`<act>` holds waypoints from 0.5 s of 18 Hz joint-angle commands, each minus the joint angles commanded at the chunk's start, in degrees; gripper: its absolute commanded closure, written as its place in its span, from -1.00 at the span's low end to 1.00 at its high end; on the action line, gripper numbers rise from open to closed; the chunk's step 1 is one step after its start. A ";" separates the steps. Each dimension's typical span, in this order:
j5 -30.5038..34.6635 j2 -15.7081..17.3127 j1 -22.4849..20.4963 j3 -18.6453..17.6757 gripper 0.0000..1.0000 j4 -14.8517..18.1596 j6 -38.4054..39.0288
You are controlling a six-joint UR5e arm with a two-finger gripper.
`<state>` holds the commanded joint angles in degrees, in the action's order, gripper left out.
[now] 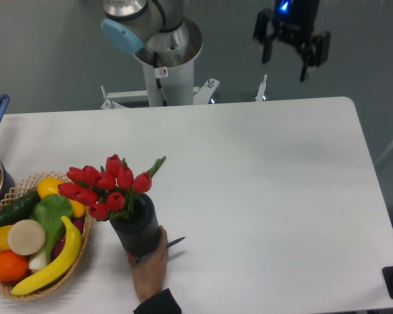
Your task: Insert the flowers into the vase
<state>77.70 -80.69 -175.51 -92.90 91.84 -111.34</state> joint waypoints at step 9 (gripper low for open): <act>-0.17 1.23 -4.85 -0.88 -1.00 1.15 -6.00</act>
<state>77.52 -79.45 -180.35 -93.78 92.99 -117.33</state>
